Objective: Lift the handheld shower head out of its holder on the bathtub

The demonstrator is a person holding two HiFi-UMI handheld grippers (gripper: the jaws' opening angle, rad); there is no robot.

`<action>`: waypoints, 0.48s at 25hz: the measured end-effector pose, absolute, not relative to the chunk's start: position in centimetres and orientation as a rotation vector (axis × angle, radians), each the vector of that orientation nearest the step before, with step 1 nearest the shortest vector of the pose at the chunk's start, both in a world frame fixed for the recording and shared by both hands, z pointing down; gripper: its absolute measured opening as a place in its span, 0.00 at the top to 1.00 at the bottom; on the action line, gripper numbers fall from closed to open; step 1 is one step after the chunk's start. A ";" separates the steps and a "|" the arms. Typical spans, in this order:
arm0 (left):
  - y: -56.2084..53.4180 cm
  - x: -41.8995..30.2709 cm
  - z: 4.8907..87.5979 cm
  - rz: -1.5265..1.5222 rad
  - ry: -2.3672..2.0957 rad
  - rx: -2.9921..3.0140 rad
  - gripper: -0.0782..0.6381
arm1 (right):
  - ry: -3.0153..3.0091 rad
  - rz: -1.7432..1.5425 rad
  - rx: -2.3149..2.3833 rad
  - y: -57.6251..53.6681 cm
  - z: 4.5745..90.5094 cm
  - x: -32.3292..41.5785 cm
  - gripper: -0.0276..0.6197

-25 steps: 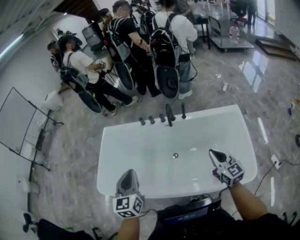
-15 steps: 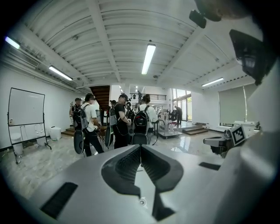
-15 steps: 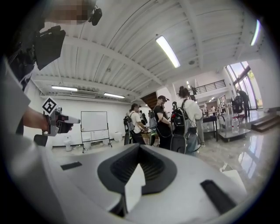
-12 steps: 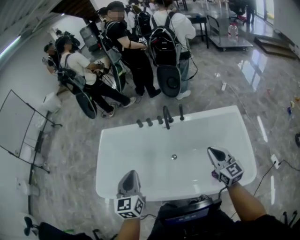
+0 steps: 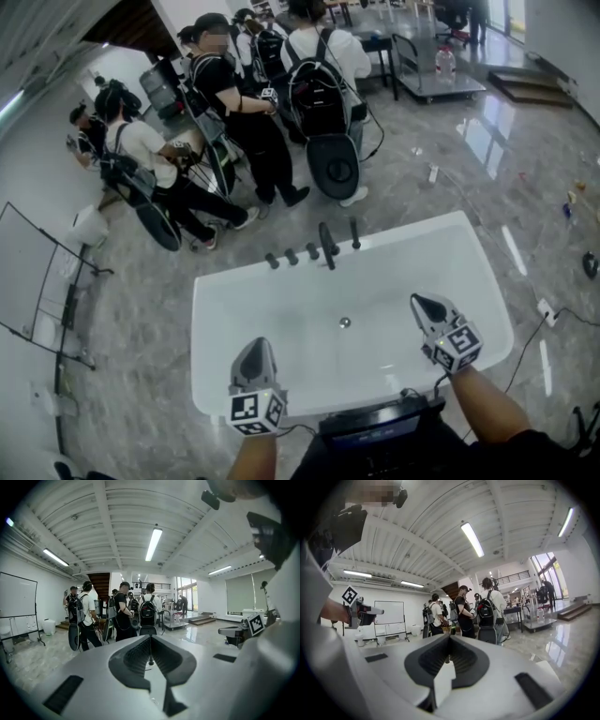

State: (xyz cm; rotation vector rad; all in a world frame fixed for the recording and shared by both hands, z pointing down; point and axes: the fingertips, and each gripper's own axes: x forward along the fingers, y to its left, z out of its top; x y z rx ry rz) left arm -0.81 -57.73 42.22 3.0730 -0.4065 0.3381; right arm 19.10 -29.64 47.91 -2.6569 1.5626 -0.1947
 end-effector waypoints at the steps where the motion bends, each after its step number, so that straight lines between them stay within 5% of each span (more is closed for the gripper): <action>1: -58.3 -0.5 42.2 0.336 -0.399 3.076 0.87 | 1.549 -0.180 -2.661 -30.0 47.8 19.3 0.95; 12: -65.5 2.4 40.3 0.239 -0.356 3.106 0.87 | 1.459 -0.077 -2.713 -35.8 43.6 22.0 0.95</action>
